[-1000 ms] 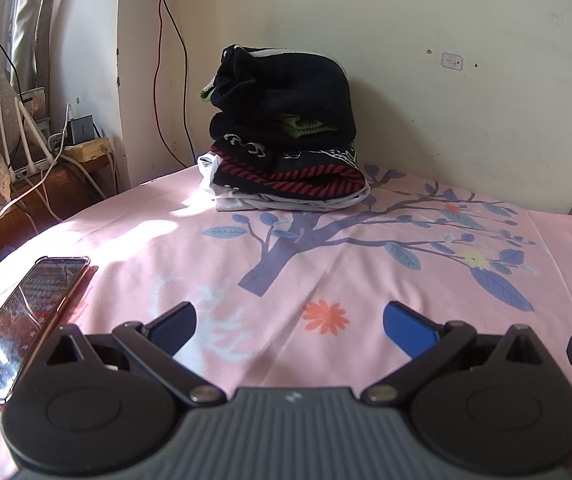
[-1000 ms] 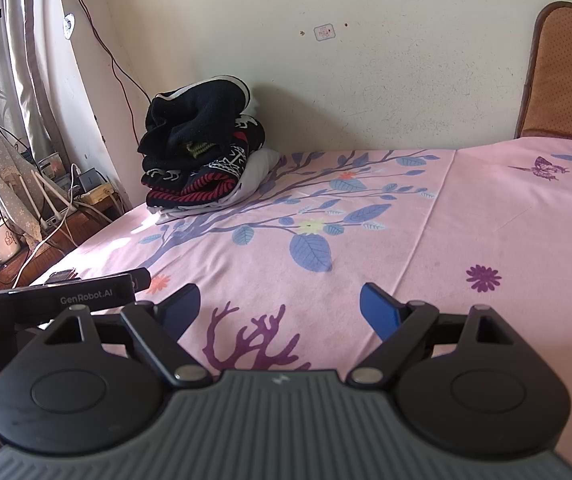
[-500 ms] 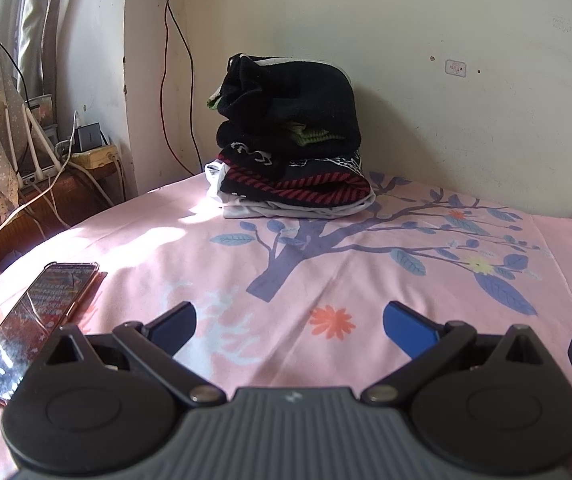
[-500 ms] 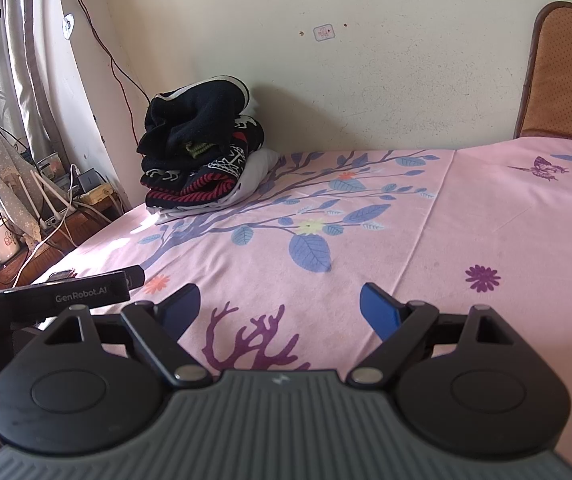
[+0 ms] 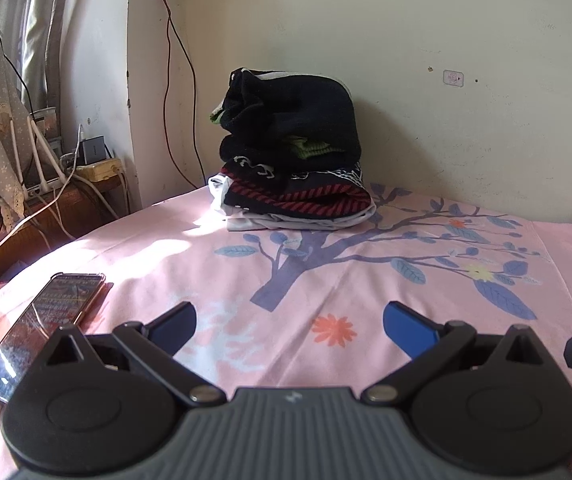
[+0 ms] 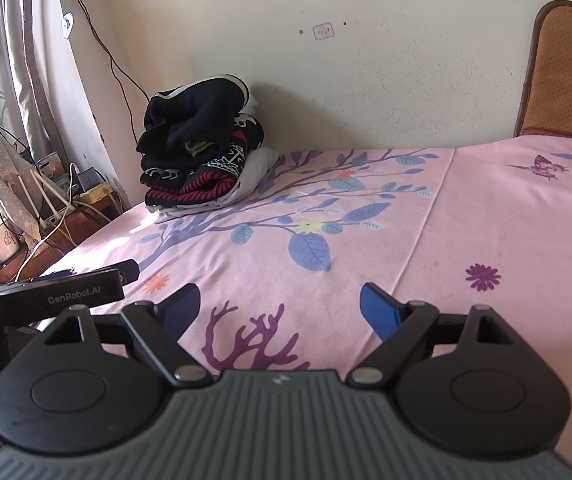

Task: Fold small clothes

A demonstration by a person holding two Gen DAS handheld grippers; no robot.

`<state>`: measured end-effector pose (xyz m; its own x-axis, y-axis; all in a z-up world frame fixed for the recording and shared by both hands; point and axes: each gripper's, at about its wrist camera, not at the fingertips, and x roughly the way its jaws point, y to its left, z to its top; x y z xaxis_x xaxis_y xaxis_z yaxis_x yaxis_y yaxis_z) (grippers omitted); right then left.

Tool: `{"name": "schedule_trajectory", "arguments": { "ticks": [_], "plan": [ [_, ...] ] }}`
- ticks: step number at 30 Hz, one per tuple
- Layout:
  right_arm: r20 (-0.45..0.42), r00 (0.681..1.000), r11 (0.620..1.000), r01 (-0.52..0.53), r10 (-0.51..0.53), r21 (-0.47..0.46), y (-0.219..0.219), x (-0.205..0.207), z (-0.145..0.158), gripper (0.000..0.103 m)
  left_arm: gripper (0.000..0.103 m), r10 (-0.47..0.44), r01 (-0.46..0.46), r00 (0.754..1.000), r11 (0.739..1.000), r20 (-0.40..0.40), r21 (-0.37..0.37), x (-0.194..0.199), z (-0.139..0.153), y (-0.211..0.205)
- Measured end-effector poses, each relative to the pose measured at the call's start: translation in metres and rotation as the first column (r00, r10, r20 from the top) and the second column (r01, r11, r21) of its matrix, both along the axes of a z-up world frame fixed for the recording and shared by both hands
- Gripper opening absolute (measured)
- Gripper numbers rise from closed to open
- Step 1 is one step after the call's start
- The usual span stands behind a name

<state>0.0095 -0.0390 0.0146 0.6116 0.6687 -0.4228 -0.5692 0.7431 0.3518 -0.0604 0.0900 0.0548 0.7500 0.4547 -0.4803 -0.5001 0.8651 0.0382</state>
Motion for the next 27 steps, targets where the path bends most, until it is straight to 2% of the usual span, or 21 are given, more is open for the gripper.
{"name": "schedule_trajectory", "arguments": {
  "ticks": [12, 22, 27],
  "plan": [
    [-0.001, 1.000, 1.000, 0.001, -0.001, 0.000, -0.001, 0.001, 0.000, 0.089, 0.103, 0.028, -0.027, 0.999, 0.999, -0.045, 0.024, 0.005, -0.002, -0.001],
    [-0.001, 1.000, 1.000, 0.001, -0.001, 0.000, -0.001, 0.000, 0.000, 0.089, 0.103, 0.049, -0.052, 0.997, 0.997, -0.067, -0.049, 0.007, -0.004, 0.012],
    [-0.001, 1.000, 1.000, 0.001, -0.001, 0.000, -0.001, 0.001, 0.000, 0.089, 0.103, 0.054, -0.058, 0.996, 0.997, -0.077, -0.054, 0.008, -0.004, 0.013]
  ]
}}
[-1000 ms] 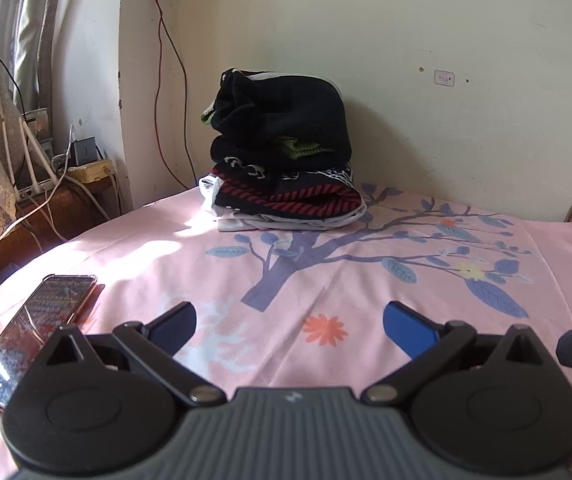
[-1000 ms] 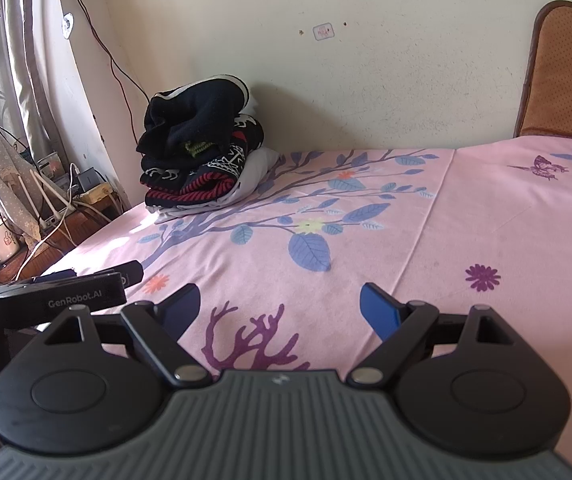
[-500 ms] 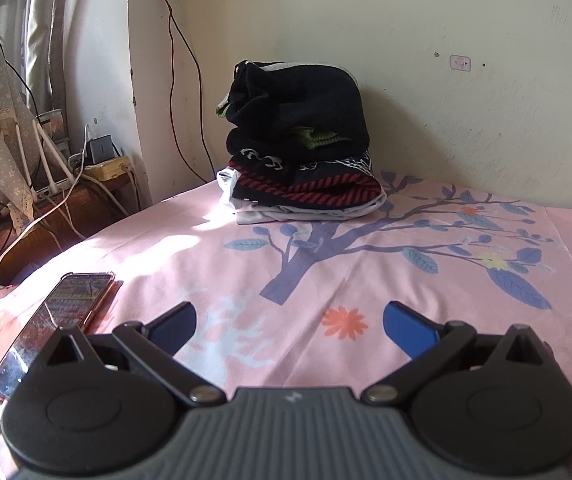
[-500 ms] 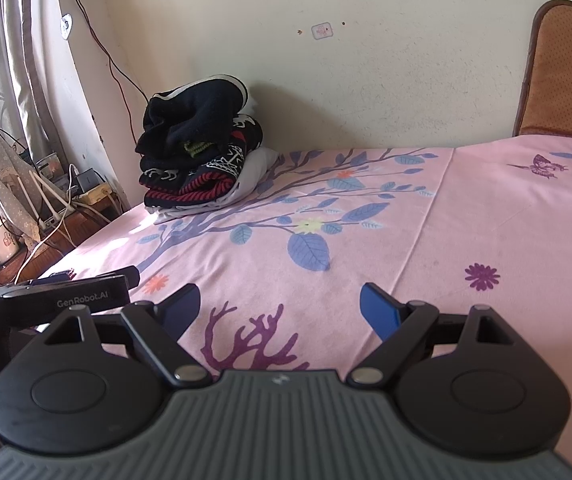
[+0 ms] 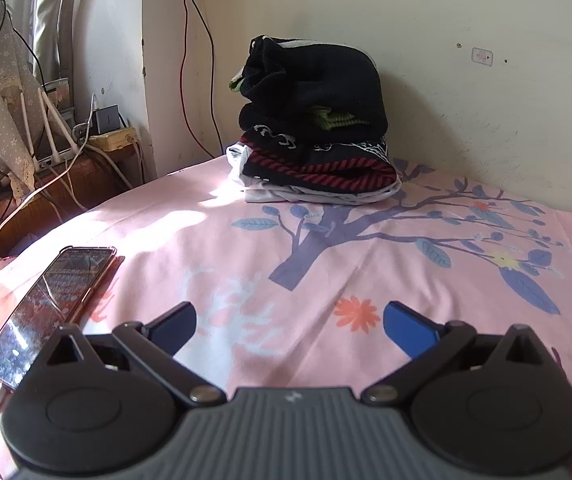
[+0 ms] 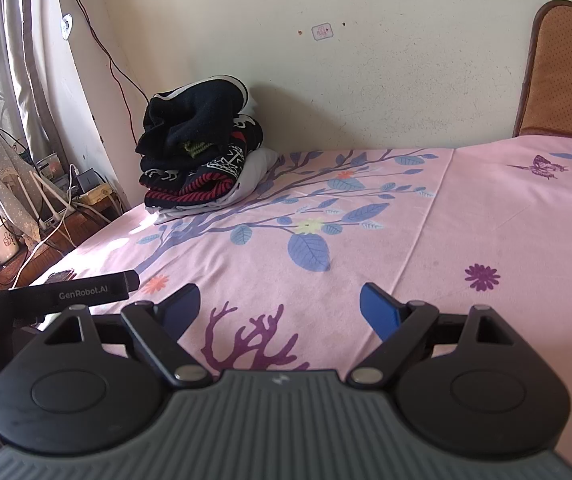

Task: Fold small clothes

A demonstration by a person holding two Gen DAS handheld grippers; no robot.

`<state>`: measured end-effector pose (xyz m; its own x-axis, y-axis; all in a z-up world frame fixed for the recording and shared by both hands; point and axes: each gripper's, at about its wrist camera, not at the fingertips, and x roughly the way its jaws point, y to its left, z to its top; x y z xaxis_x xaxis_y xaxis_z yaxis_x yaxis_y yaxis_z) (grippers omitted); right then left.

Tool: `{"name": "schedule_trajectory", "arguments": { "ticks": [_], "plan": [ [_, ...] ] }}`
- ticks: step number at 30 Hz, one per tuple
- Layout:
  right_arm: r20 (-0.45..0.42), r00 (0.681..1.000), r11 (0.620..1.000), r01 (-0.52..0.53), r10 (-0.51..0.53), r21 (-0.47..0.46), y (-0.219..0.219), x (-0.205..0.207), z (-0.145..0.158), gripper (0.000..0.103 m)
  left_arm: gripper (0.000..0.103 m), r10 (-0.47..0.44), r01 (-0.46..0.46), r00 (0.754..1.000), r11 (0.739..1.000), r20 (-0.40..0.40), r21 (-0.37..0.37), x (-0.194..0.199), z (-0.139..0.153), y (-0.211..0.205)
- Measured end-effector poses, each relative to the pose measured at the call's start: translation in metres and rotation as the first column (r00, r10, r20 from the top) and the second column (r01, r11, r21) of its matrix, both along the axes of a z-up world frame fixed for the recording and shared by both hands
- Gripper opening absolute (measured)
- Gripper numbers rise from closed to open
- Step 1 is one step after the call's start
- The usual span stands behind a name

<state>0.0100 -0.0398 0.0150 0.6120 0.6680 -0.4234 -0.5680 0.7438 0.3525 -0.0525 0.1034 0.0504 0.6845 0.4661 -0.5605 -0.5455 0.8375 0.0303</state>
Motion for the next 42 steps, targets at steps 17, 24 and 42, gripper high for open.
{"name": "schedule_trajectory", "arguments": {
  "ticks": [17, 24, 42],
  "plan": [
    [0.000, 1.000, 1.000, 0.000, 0.000, 0.000, -0.0001, 0.0000, 0.0000, 0.089, 0.103, -0.016, 0.016, 1.000, 1.000, -0.012, 0.024, 0.0013, 0.0001, -0.0041],
    [0.000, 1.000, 1.000, -0.001, 0.001, 0.000, -0.0001, -0.0002, 0.0000, 0.089, 0.103, -0.016, 0.016, 1.000, 1.000, -0.013, 0.017, 0.0017, -0.0001, -0.0032],
    [0.000, 1.000, 1.000, 0.000, 0.000, 0.000, -0.0001, 0.0001, 0.0001, 0.089, 0.103, -0.035, 0.035, 0.999, 0.999, -0.028, 0.022, 0.0039, -0.0012, -0.0056]
  ]
}}
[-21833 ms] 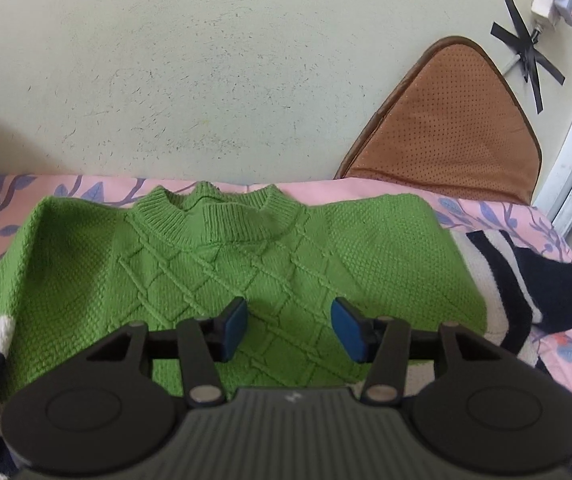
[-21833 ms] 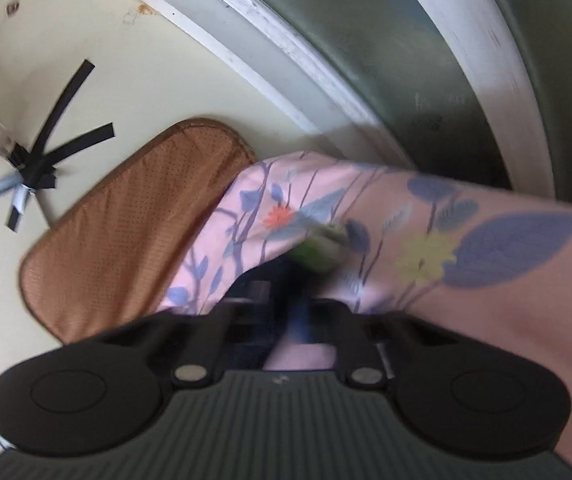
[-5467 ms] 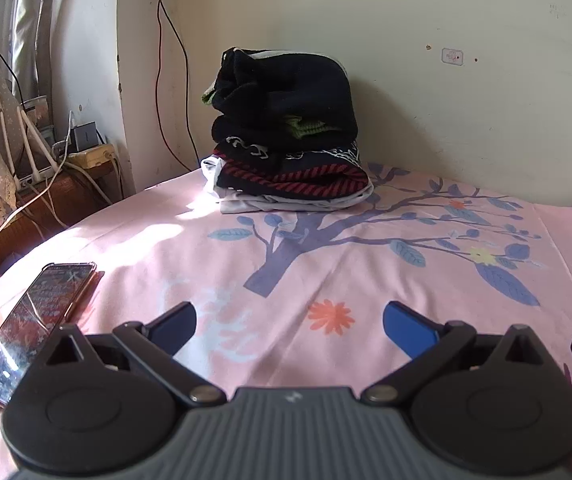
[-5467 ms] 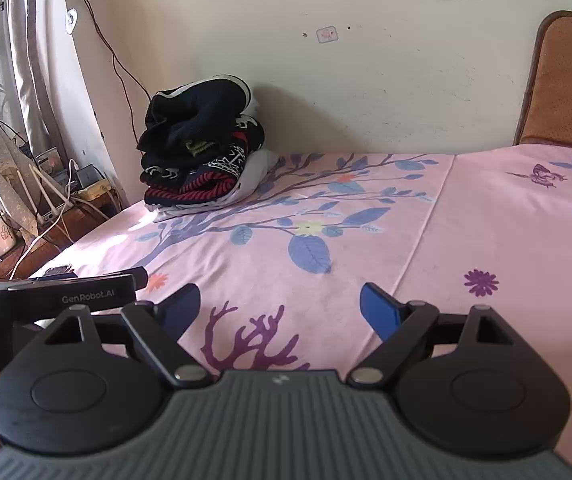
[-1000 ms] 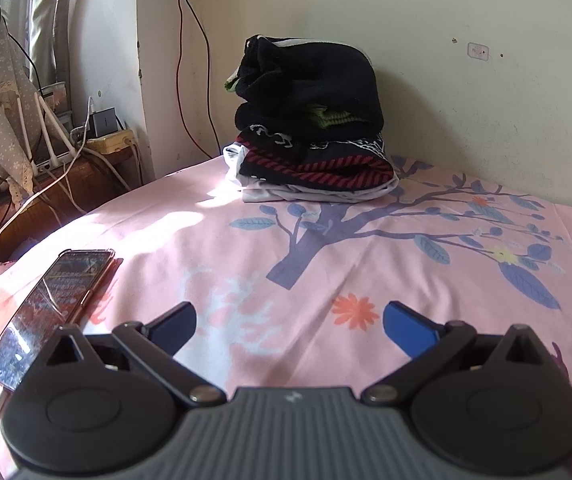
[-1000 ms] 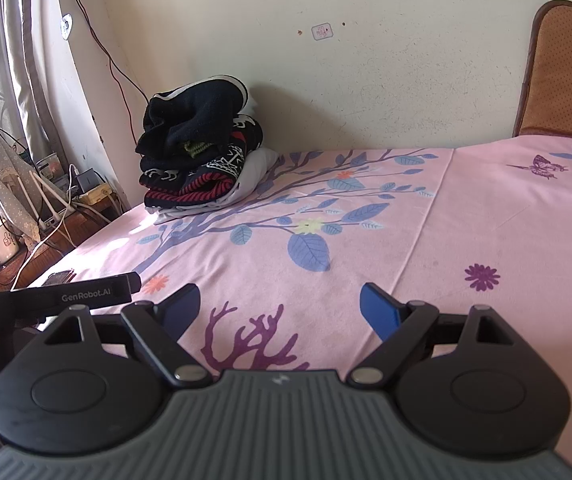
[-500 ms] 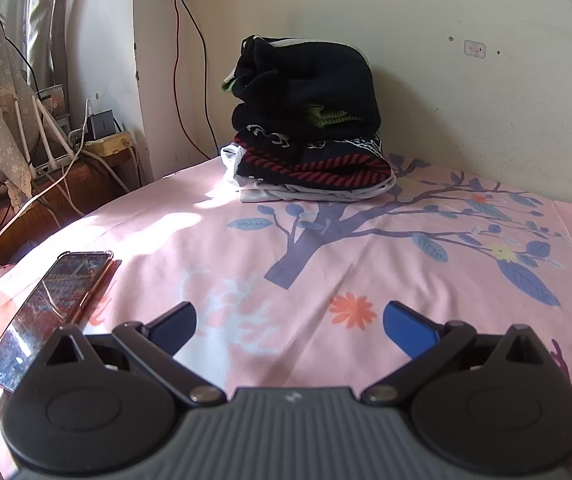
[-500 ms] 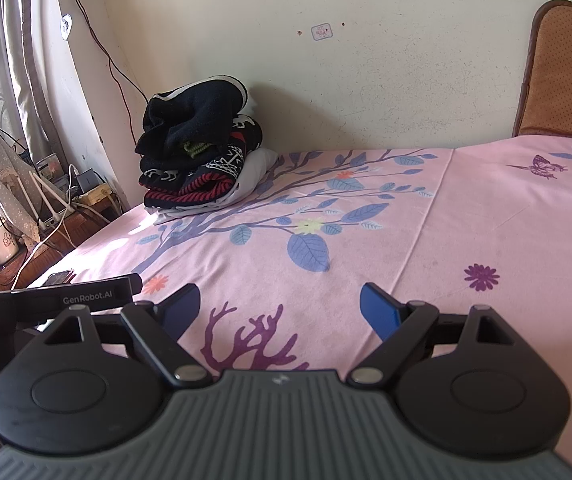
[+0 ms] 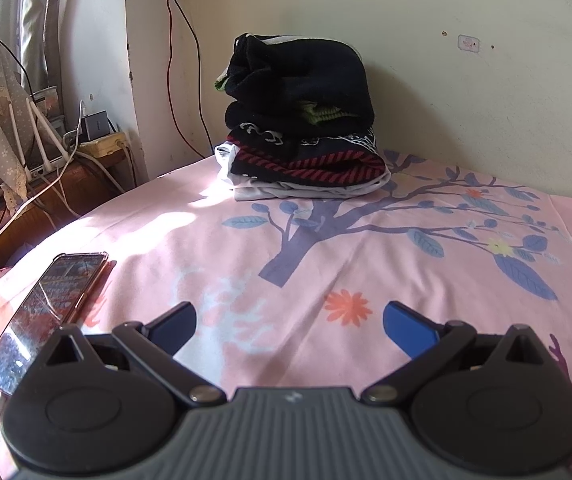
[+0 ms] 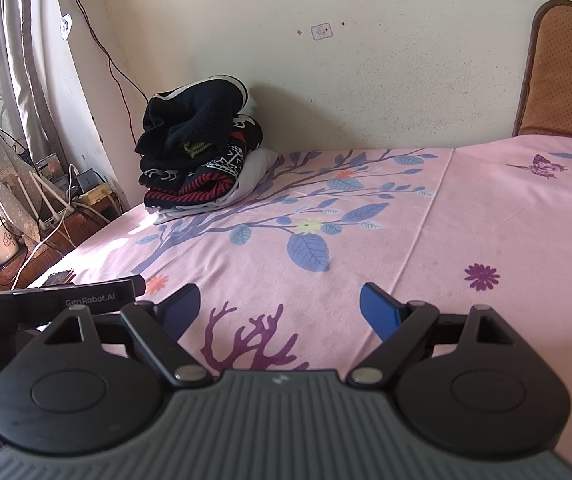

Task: Fold small clothes

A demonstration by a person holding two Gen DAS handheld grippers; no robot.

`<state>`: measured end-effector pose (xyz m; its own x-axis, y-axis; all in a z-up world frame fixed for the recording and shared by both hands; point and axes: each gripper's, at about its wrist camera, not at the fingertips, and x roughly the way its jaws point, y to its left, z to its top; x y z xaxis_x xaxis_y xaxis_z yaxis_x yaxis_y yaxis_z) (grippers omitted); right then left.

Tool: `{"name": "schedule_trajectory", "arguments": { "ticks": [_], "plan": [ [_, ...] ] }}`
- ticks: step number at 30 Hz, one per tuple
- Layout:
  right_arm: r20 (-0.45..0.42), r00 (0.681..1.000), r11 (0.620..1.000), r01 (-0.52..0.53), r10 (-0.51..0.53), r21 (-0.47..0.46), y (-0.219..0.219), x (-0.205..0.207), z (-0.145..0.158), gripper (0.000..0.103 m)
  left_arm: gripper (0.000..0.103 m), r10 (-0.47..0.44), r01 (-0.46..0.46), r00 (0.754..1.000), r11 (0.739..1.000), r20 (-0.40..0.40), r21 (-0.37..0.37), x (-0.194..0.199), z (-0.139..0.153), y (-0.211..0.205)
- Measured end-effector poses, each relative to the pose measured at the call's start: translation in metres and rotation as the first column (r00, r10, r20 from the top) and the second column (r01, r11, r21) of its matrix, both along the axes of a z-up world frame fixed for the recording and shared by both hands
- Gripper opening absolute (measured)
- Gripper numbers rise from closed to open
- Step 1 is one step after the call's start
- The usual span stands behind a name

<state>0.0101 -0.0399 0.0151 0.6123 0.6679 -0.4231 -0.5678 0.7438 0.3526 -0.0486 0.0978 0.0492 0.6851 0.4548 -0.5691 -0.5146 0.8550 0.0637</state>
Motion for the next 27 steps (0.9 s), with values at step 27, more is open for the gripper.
{"name": "schedule_trajectory", "arguments": {
  "ticks": [27],
  "plan": [
    [0.000, 1.000, 1.000, -0.001, 0.001, 0.000, 0.0001, 0.0004, -0.0003, 0.089, 0.103, 0.023, -0.023, 1.000, 1.000, -0.005, -0.005, 0.0001, -0.0019, 0.0024]
  ]
}}
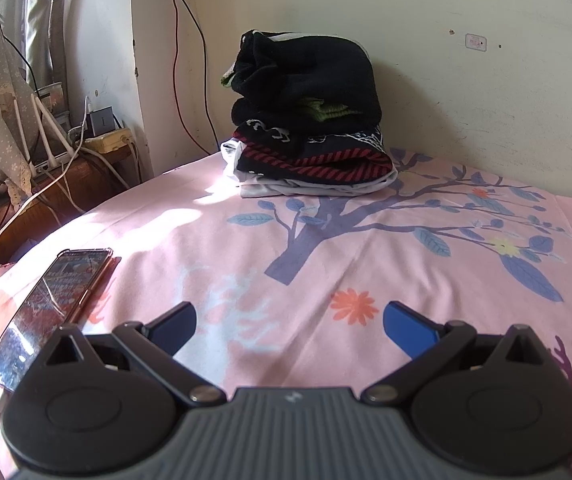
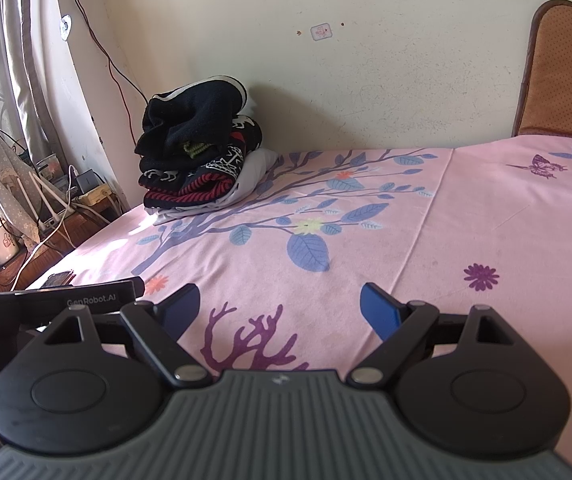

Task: Fold small clothes

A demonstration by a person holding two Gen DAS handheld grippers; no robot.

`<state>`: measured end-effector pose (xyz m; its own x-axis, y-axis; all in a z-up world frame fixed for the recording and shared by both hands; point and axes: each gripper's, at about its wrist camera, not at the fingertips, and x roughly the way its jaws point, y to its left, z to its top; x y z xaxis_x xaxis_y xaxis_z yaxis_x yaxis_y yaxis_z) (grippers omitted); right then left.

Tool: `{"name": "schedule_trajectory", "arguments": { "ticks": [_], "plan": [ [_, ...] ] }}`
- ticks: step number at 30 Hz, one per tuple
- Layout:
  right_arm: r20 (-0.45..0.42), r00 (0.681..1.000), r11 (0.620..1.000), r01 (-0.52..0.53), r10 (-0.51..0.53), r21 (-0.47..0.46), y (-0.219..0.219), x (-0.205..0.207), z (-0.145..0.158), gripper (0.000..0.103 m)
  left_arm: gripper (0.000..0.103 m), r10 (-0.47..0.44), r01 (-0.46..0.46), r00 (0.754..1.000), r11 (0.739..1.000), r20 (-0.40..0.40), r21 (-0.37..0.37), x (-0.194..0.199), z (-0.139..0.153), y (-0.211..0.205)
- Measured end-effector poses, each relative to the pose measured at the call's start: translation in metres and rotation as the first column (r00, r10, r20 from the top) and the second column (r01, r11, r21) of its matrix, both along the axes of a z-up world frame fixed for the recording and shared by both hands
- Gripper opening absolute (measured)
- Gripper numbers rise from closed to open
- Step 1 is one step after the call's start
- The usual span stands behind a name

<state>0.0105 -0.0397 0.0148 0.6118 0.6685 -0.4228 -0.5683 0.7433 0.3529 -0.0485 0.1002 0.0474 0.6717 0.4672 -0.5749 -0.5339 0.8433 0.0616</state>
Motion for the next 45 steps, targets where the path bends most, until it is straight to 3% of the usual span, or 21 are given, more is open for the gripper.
{"name": "schedule_trajectory", "arguments": {
  "ticks": [45],
  "plan": [
    [-0.001, 1.000, 1.000, -0.001, 0.001, 0.003, -0.0013, 0.0010, -0.0006, 0.090, 0.103, -0.006, 0.006, 1.000, 1.000, -0.002, 0.016, 0.0004, 0.0003, -0.0042]
  ]
}}
